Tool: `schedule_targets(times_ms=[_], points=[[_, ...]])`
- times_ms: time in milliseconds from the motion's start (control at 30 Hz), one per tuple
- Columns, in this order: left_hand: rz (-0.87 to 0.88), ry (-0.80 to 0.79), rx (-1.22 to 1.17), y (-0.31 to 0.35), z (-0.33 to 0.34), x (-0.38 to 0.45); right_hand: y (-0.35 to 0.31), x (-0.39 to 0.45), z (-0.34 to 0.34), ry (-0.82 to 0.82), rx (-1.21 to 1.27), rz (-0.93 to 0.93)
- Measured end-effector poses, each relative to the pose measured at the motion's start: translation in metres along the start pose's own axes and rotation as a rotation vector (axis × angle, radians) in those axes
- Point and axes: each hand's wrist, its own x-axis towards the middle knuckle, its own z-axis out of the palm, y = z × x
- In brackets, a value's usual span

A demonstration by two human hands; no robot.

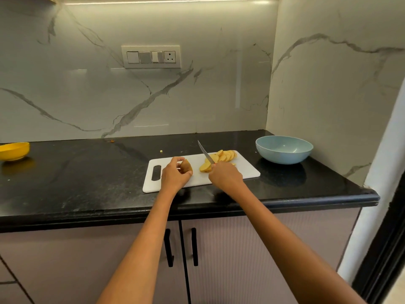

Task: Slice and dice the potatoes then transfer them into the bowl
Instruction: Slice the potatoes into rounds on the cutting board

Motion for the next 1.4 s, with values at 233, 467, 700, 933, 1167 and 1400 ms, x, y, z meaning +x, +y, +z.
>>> schedule_targets(times_ms=[233, 467, 700, 933, 1167, 1400], points=[[0.001, 0.036, 0.055, 0.0, 0.003, 0.001, -0.002, 0.018, 0.026, 0.343, 0.122, -0.182], [0.07, 0.045, 0.131, 0.002, 0.003, -0.001, -0.005, 0.042, 0.035, 0.39, 0.064, -0.245], [0.049, 0.043, 0.67, 0.007, 0.002, 0.001, -0.001, 0.042, 0.035, 0.41, 0.061, -0.258], [0.074, -0.07, 0.233, 0.009, -0.002, 0.011, -0.002, 0.04, 0.034, 0.398, 0.065, -0.25], [0.124, -0.093, 0.048, -0.009, -0.013, 0.006, -0.002, 0.038, 0.034, 0.406, 0.094, -0.254], [0.115, -0.104, -0.13, -0.01, -0.024, -0.002, -0.001, 0.016, 0.03, 0.331, 0.091, -0.255]])
